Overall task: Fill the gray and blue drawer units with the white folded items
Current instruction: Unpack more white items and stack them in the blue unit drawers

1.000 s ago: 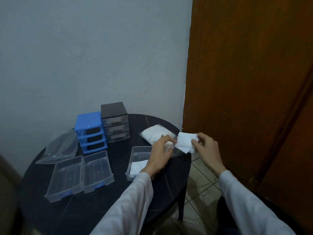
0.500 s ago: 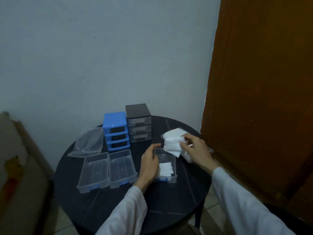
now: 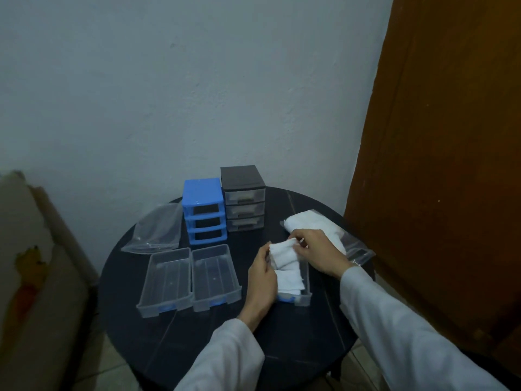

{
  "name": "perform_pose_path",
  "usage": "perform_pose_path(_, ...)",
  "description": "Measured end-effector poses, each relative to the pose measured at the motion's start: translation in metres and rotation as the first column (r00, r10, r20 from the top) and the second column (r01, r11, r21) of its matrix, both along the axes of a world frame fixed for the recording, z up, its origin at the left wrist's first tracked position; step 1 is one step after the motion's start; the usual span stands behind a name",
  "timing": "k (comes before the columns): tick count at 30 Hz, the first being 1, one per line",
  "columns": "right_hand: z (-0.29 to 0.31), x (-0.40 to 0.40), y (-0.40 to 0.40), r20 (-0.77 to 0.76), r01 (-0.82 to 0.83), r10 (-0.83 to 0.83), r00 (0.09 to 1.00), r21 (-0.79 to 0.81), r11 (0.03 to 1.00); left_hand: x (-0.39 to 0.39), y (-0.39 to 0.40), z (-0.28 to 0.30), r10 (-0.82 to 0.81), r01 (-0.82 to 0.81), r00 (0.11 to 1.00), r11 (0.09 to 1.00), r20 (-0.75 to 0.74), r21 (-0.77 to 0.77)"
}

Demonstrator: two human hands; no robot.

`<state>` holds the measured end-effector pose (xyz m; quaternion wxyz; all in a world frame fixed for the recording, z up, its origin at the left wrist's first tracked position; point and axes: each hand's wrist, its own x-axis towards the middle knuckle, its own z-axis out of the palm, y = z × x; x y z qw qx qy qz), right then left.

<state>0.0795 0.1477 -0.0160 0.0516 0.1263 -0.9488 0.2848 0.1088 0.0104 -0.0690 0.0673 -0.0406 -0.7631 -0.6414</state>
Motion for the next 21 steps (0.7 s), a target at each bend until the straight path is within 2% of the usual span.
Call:
perform_pose_path(4,0.001,-0.001,0.000,0.059,0.031,-0.032,0.998,0.013,0.999,0.002,-0.001,-0.005,-0.013,0.012,1.000,0.998,0.017,0.064)
perform_pose_path(6,-0.003,-0.001,-0.002,0.066,0.030,-0.035,0.997,0.081,0.996,0.003,-0.002,-0.006,-0.014,0.012,1.000,0.997,0.026,0.074)
perform_pose_path(8,-0.007,0.001,-0.005,0.026,0.062,-0.066,0.997,0.149,0.987,0.002,-0.003,-0.007,-0.018,0.016,0.999,0.996,0.030,0.083)
perform_pose_path(11,-0.006,0.005,-0.010,-0.118,0.126,-0.099,0.988,0.244,0.962,0.002,-0.003,-0.008,-0.019,0.015,0.999,0.993,0.037,0.116)
perform_pose_path(17,-0.010,0.015,-0.013,-0.295,0.072,0.019,0.955,0.293,0.953,0.003,-0.003,-0.007,-0.019,0.015,0.999,0.994,0.039,0.104)
perform_pose_path(21,-0.016,0.017,-0.015,-0.206,-0.017,0.087,0.975,0.321,0.947,0.003,-0.003,-0.007,-0.004,0.001,1.000,0.997,0.029,0.077)
